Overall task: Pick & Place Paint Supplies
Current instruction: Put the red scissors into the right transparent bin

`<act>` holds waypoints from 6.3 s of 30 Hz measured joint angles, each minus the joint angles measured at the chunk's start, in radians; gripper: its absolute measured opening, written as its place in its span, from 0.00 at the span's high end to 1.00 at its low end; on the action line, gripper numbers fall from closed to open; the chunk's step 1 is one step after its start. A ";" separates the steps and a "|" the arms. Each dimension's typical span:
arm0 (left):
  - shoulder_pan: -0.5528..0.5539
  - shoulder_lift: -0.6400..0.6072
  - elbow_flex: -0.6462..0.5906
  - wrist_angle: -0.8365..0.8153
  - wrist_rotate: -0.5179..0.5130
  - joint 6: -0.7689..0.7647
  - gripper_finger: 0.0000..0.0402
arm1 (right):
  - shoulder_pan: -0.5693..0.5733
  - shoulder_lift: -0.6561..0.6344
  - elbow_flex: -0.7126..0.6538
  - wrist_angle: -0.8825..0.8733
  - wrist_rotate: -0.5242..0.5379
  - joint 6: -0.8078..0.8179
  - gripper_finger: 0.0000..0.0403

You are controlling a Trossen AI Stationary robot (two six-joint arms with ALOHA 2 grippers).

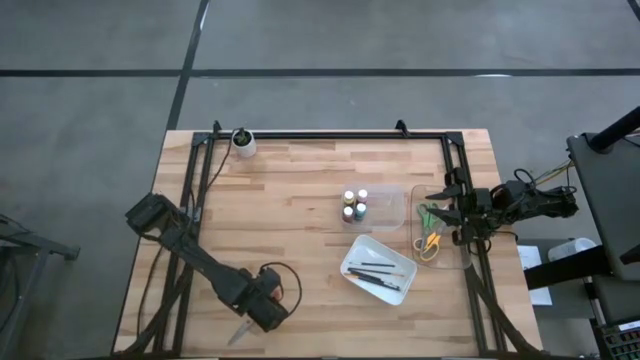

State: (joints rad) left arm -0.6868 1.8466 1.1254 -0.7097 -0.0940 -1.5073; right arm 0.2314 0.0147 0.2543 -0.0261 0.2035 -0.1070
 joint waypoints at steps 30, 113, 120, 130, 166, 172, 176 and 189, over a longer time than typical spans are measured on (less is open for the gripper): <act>0.001 0.001 -0.051 0.050 0.004 -0.061 0.77 | 0.000 0.000 0.000 0.000 0.000 0.002 0.66; 0.546 0.003 0.156 1.087 -0.413 0.399 0.83 | 0.000 0.000 0.000 0.000 0.001 0.001 0.66; 0.623 0.130 0.298 1.086 -0.247 0.355 0.83 | 0.000 0.000 0.000 -0.001 0.005 0.000 0.66; 0.658 0.331 0.549 1.082 -0.230 0.305 0.83 | 0.000 0.001 0.000 0.000 0.004 0.000 0.66; 0.689 0.435 0.702 0.985 -0.031 0.516 0.83 | 0.000 0.000 0.000 0.000 0.005 0.000 0.66; 0.690 0.342 0.702 0.789 0.046 0.688 0.83 | 0.000 0.000 0.000 0.000 0.006 0.002 0.66; 0.688 0.280 0.702 0.681 0.110 0.863 0.83 | 0.000 0.000 0.000 0.000 0.006 0.001 0.66; 0.675 0.241 0.701 0.578 0.134 0.884 0.83 | 0.000 0.000 0.000 0.000 0.007 0.001 0.66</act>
State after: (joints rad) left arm -0.0116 2.0880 1.8263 -0.1318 0.0397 -0.6231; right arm 0.2312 0.0151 0.2543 -0.0261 0.2108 -0.1065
